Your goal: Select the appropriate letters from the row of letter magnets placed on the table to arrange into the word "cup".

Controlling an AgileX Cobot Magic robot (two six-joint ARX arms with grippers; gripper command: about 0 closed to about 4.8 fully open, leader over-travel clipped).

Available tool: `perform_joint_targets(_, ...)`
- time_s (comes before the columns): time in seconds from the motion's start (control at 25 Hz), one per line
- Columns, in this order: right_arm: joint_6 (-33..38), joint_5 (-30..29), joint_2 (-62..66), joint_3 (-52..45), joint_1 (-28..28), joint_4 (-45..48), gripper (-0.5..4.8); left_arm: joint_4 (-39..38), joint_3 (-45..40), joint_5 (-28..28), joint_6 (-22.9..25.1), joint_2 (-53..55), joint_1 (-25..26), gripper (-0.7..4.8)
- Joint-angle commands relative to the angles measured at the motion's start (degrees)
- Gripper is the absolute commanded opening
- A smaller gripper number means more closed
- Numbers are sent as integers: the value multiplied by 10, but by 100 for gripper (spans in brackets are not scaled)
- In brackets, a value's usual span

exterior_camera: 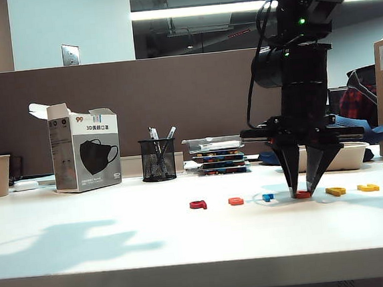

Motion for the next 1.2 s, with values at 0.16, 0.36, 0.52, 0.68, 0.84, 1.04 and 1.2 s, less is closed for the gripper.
perform_joint_targets(0.16, 2, -10, 5, -4, 1, -20, 94, 4, 2, -2, 3, -2, 0, -5)
perform_joint_targets(0.36, 2, -23, -3, 0, 0, -24, 94, 4, 2, -2, 3, -2, 0, -5)
perform_joint_targets(0.52, 2, -24, -26, 1, 0, -20, 94, 4, 2, -2, 3, -2, 0, -5)
perform_joint_targets(0.68, 5, -24, -55, 4, 0, -23, 94, 4, 2, -2, 3, -2, 0, -5)
perform_joint_targets(0.84, 20, -25, -99, 15, 2, -40, 94, 4, 2, -2, 3, -2, 0, -5)
perform_joint_targets(1.04, 32, -23, -158, 12, 6, -90, 94, 4, 2, -2, 3, -2, 0, -5)
perform_joint_targets(1.2, 50, -22, -189, 4, 35, -114, 94, 4, 2, -2, 3, -2, 0, -5)
